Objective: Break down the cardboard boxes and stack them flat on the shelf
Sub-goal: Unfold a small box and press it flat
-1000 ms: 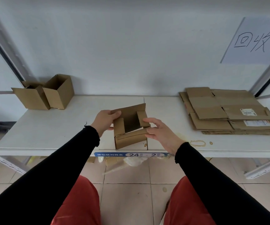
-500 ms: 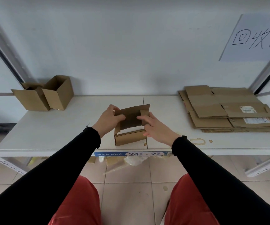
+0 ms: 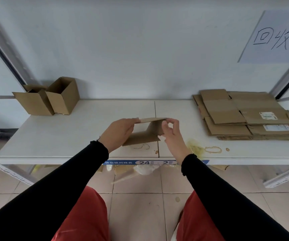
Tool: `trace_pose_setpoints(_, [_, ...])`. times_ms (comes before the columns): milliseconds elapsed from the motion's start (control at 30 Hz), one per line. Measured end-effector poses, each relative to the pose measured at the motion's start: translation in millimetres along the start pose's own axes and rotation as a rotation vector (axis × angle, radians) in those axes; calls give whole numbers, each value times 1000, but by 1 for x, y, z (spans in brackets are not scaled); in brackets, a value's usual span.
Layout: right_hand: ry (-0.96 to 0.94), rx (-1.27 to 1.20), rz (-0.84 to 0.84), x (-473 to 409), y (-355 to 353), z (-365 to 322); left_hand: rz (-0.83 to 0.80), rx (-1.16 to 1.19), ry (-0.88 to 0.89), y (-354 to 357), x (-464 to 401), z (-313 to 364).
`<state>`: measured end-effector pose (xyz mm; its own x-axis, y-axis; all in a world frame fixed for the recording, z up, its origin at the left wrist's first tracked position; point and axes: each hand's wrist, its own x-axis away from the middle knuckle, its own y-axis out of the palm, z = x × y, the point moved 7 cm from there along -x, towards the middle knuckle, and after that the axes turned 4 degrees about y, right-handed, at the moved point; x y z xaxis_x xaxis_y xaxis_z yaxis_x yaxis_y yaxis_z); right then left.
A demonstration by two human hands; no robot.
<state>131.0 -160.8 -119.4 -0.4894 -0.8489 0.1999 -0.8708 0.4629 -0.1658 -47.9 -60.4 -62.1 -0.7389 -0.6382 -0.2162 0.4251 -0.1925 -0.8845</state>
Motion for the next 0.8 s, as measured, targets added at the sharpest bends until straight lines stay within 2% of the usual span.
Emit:
trace_pose_setpoints(133, [228,-170,96,-13,-5,23,-150,8,59,37,14,-7])
trace_pose_setpoints(233, [329,-261,177,-23,-13,44,-307,44,75,66,26,-14])
trace_pose_setpoints(300, [369,-329,176,-27,-14,58,-389,31,62,81,33,-22])
trace_pose_setpoints(367, [387,-277,122,-31,-11,71,-432,15,6,92,37,-33])
trace_pose_setpoints(433, [375,-109,89,-34,-10,79,-481,-9,-85,104,40,-47])
trace_pose_setpoints(500, [302,186,79,-35,-11,79,-531,-34,-159,116,44,-59])
trace_pose_setpoints(633, [-53,979,84,-35,1,61,-457,-156,-191,134,44,-64])
trace_pose_setpoints(700, [-202,1146,15,-34,20,57,-409,-191,-197,136,43,-63])
trace_pose_setpoints(800, [-210,1263,-242,-37,51,80,-402,-221,-195,140,43,-67])
